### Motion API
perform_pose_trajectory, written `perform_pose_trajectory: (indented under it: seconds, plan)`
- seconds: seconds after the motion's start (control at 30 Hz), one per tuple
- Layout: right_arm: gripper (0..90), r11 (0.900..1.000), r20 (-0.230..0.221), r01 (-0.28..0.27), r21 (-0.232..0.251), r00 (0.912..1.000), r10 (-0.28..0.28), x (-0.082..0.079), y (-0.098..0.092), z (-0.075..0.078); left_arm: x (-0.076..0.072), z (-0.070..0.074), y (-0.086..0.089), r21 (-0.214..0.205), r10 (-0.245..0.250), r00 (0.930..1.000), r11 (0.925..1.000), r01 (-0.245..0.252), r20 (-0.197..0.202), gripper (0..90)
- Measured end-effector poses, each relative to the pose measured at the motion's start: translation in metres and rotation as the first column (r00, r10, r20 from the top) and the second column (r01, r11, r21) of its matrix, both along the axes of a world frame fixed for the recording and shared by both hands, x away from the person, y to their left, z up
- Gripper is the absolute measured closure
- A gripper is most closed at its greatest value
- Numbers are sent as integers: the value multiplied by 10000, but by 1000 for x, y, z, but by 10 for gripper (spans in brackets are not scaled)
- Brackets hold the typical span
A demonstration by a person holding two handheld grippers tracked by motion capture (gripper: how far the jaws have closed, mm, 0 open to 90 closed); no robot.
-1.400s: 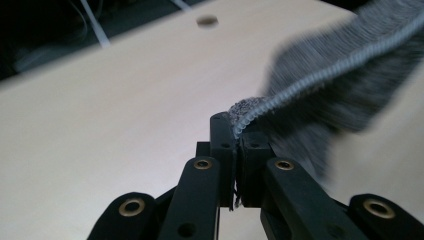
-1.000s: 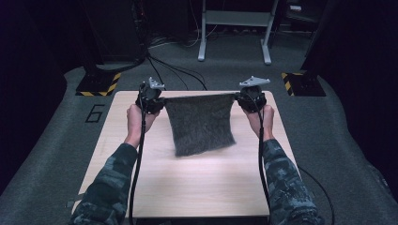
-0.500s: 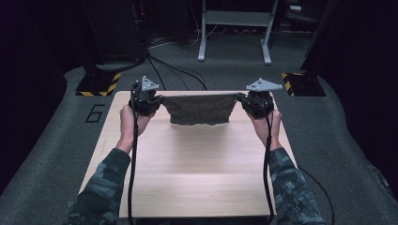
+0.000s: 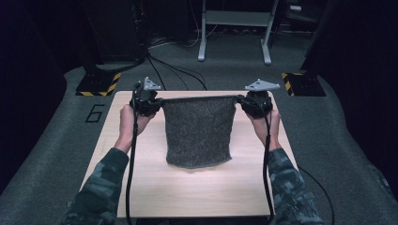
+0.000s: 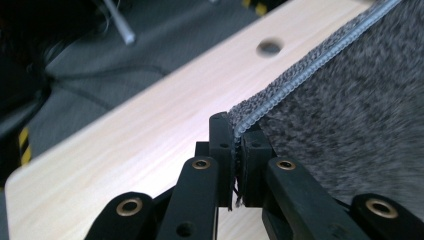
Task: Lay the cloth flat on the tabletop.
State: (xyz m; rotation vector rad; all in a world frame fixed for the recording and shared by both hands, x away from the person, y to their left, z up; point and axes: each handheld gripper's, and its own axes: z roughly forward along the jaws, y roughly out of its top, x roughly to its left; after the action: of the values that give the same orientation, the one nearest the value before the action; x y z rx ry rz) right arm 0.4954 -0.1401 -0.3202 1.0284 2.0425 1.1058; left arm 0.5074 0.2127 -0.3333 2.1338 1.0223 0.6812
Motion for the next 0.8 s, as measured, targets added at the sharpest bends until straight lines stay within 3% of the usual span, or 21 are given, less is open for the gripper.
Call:
perform_pose_trajectory:
  seconds: [0.13,0.17,0.23,0.3,0.4,0.47,0.6,0.63,0.67,0.7,0.73,0.8]
  plan:
    - [880,9994,-838,200,-297,9962,-225,37,9,-32,30,-45,-6,263,523,9937,9984,-499,-993,862]
    - [876,9981,-1258,424,-450,9909,-478,46,13,-42,35,-54,-7,345,680,9901,9973,-642,-1224,856]
    - [868,9973,-1653,522,-526,9844,-602,57,16,-55,42,-68,-9,496,947,9833,9949,-880,-1553,834]
    - [821,9944,-1938,723,-766,9773,-860,69,19,-69,49,-79,-10,549,1392,9754,9898,-1316,-1707,745]
    - [722,9876,-2091,1257,-939,9674,-1430,80,21,-78,56,-85,-8,586,2117,9634,9771,-2047,-1643,543]
    - [600,9817,-2083,1562,-1089,9621,-1762,84,20,-82,57,-84,-4,434,2595,9547,9657,-2559,-1454,418]
    - [497,9753,-2130,2078,-747,9521,-2192,86,9,-83,56,-82,5,-13,3150,9383,9480,-3184,-1428,342]
    - [469,9769,-2205,2045,-628,9517,-2134,86,7,-83,56,-82,6,85,3263,9348,9445,-3284,-1403,330]
    - [459,9745,-2230,2183,-512,9487,-2242,85,4,-81,56,-83,7,49,3233,9346,9453,-3262,-1486,315]
    - [452,9776,-2208,2079,-338,9524,-2101,86,2,-81,57,-83,8,51,3247,9331,9447,-3279,-1544,318]
    - [427,9787,-2408,2021,-357,9487,-2047,86,0,-81,57,-84,9,99,3307,9299,9427,-3335,-1608,311]
    - [395,9775,-2708,2003,-666,9392,-2109,88,0,-82,55,-86,8,-108,3181,9304,9455,-3254,-1823,306]
